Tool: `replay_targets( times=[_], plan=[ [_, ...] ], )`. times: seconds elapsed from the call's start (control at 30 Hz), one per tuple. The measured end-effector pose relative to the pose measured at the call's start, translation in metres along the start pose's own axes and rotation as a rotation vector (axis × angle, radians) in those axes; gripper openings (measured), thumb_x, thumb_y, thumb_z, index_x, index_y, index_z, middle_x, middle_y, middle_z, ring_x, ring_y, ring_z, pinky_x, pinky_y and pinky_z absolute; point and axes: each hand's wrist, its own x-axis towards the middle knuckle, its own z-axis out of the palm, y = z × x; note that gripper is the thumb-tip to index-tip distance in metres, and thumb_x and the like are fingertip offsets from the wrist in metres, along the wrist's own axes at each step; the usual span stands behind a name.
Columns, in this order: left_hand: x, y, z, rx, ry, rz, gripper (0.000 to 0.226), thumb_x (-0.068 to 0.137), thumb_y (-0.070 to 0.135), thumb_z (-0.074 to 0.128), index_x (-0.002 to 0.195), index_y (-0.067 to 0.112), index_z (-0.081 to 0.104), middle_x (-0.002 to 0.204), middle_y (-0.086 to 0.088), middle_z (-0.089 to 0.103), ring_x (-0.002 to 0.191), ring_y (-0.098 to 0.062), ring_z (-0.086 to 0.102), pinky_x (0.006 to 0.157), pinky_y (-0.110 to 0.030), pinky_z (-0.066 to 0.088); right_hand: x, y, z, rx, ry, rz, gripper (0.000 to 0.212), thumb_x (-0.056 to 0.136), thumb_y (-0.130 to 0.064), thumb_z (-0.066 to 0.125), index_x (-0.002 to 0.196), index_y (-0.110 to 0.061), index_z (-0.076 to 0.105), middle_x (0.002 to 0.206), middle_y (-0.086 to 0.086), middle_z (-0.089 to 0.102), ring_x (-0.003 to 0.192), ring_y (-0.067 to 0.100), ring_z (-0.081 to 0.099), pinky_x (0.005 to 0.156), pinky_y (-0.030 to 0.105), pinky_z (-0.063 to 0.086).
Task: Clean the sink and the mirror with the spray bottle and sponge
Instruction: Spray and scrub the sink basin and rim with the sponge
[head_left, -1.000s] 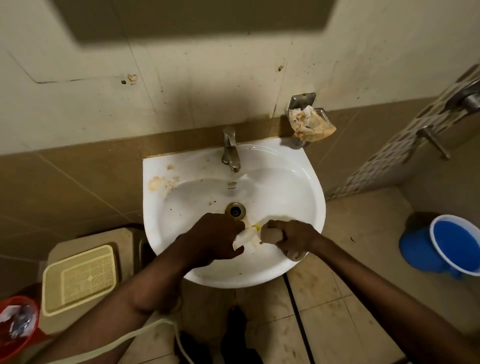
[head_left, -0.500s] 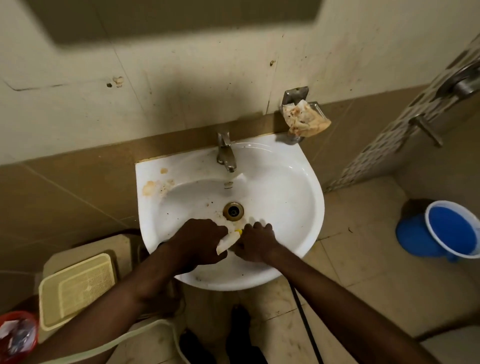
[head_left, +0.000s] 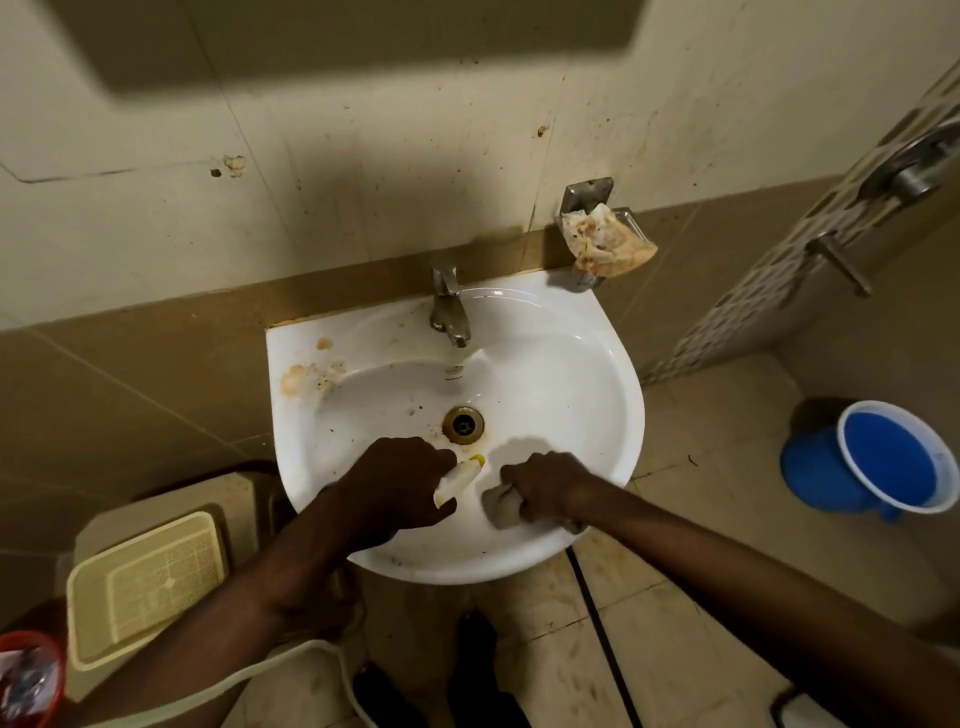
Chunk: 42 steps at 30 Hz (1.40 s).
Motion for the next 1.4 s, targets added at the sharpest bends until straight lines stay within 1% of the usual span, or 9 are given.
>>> replay_targets(
  times=[0.1, 0.2, 0.37, 0.5, 0.7, 0.9, 1.07, 1.27, 1.4],
  plan=[
    [0.001, 0.005, 0.001, -0.018, 0.011, 0.009, 0.039, 0.080, 0.048, 0.045, 0.065, 0.018, 0.066, 0.049, 0.004, 0.059, 0.044, -0.017, 0.060, 0.044, -0.018, 0.037, 0.000, 0.045, -0.006, -0.205, 0.455, 0.241, 0.032, 0.091, -0.031, 0.044, 0.097, -0.016, 0.071, 0.094, 0.013, 0.067, 0.084, 0.031, 0.064, 0.075, 0.033, 0.048],
    [0.007, 0.013, 0.006, 0.012, 0.111, 0.076, 0.076, 0.093, 0.054, 0.006, 0.063, 0.019, 0.067, 0.050, 0.004, 0.059, 0.045, -0.016, 0.059, 0.045, -0.020, 0.044, -0.013, 0.090, -0.014, -0.196, 0.691, 0.488, 0.019, 0.074, -0.023, 0.057, 0.066, -0.011, 0.070, 0.069, 0.012, 0.061, 0.062, 0.031, 0.059, 0.059, 0.035, 0.048],
    [0.019, 0.029, 0.000, 0.062, -0.082, 0.172, 0.035, 0.079, 0.043, 0.061, 0.098, 0.013, 0.066, 0.081, -0.004, 0.068, 0.078, -0.024, 0.067, 0.067, -0.029, 0.048, -0.042, 0.071, 0.004, 0.157, 0.317, 0.422, 0.044, 0.085, -0.039, 0.061, 0.125, -0.020, 0.055, 0.123, 0.013, 0.047, 0.110, 0.039, 0.048, 0.085, 0.041, 0.046],
    [0.020, 0.033, 0.002, 0.076, -0.228, 0.132, 0.042, 0.090, 0.042, 0.051, 0.121, 0.014, 0.055, 0.109, -0.006, 0.064, 0.105, -0.026, 0.058, 0.083, -0.030, 0.041, -0.053, 0.029, 0.025, 0.319, 0.222, 0.249, 0.043, 0.083, -0.043, 0.060, 0.122, -0.024, 0.056, 0.117, 0.009, 0.048, 0.110, 0.034, 0.050, 0.085, 0.036, 0.045],
    [0.010, 0.032, 0.007, 0.034, -0.192, 0.184, 0.043, 0.086, 0.047, 0.044, 0.105, 0.013, 0.062, 0.093, -0.008, 0.067, 0.091, -0.027, 0.062, 0.068, -0.026, 0.030, -0.032, 0.038, 0.008, 0.230, 0.497, 0.635, 0.037, 0.095, -0.032, 0.042, 0.117, -0.010, 0.062, 0.122, 0.013, 0.049, 0.113, 0.034, 0.046, 0.086, 0.038, 0.045],
    [-0.001, 0.034, 0.013, 0.051, -0.185, 0.122, 0.039, 0.086, 0.044, 0.047, 0.108, 0.015, 0.063, 0.095, -0.007, 0.067, 0.092, -0.027, 0.062, 0.070, -0.025, 0.034, -0.063, -0.011, 0.043, 0.485, 0.392, 0.386, 0.046, 0.082, -0.039, 0.060, 0.121, -0.016, 0.057, 0.118, 0.013, 0.049, 0.110, 0.038, 0.047, 0.084, 0.039, 0.045],
    [-0.012, 0.032, 0.007, 0.012, -0.194, 0.114, 0.090, 0.059, 0.064, 0.002, 0.095, 0.013, 0.066, 0.086, -0.008, 0.068, 0.083, -0.028, 0.063, 0.065, -0.029, 0.036, -0.066, 0.009, 0.038, 0.479, 0.627, 0.638, 0.046, 0.080, -0.033, 0.067, 0.117, -0.007, 0.056, 0.120, 0.021, 0.050, 0.109, 0.043, 0.048, 0.079, 0.044, 0.048],
    [-0.030, 0.022, 0.002, 0.065, -0.290, 0.047, 0.037, 0.086, 0.043, 0.051, 0.111, 0.018, 0.061, 0.100, -0.004, 0.066, 0.094, -0.023, 0.061, 0.067, -0.027, 0.030, -0.061, -0.089, 0.050, 0.511, 0.387, 0.362, 0.048, 0.083, -0.043, 0.061, 0.121, -0.015, 0.055, 0.118, 0.012, 0.050, 0.107, 0.033, 0.050, 0.080, 0.037, 0.045],
    [-0.043, 0.013, -0.004, 0.091, -0.345, 0.027, 0.043, 0.088, 0.044, 0.052, 0.124, 0.020, 0.056, 0.111, -0.002, 0.065, 0.104, -0.022, 0.059, 0.078, -0.029, 0.040, -0.061, -0.060, 0.034, 0.407, 0.390, 0.513, 0.043, 0.087, -0.040, 0.057, 0.122, -0.014, 0.056, 0.121, 0.013, 0.050, 0.110, 0.031, 0.050, 0.084, 0.037, 0.045]
  ],
)
